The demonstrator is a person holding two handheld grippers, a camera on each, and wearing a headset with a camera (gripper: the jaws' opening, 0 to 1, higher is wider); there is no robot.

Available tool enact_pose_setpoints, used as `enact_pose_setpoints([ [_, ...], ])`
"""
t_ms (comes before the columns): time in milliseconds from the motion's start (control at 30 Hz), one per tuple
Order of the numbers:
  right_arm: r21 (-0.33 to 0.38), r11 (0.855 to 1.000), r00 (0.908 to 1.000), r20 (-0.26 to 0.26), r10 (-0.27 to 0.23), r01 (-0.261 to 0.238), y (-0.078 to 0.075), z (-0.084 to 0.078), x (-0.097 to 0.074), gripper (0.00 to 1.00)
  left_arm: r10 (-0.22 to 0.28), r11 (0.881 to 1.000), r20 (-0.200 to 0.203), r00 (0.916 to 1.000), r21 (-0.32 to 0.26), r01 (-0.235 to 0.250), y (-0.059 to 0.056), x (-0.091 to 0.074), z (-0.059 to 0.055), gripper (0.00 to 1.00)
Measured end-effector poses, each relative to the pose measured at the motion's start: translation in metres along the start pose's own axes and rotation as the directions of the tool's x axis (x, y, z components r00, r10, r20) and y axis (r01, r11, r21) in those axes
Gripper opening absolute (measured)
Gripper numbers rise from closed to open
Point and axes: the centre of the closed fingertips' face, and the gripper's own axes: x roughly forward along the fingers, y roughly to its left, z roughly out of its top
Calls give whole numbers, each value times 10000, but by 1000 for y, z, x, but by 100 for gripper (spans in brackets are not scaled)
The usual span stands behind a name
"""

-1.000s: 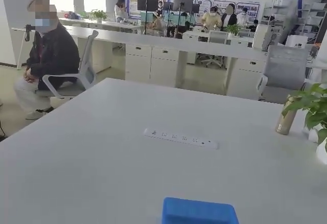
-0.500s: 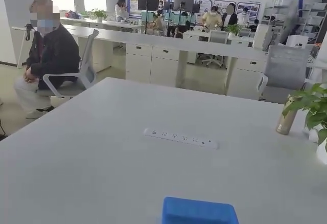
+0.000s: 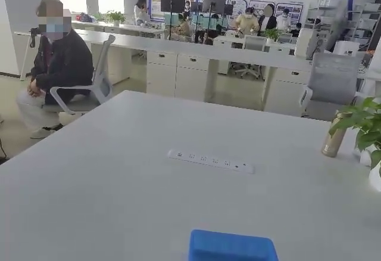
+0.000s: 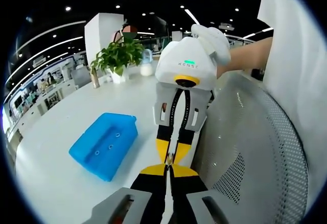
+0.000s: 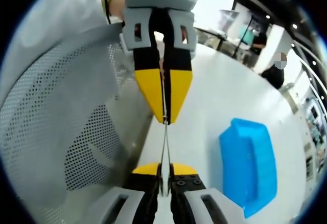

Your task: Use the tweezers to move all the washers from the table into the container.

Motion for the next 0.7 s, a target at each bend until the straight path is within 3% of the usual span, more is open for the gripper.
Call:
enact_pose_setpoints([
  [167,147,9998,9999,-1,-113,113,-1,-1,1,3,101,9999,-194,9998,29,-101,1,2,-4,0],
  [367,172,9997,9998,-132,-152,154,0,-4,4,4,121,9999,-816,9966,20,-119,1,6,-14,0],
  [700,353,9992,9997,-119,-197,201,1,-6,9,4,74,10000,-1463,9892,72,-64,-1,9,-25,0],
])
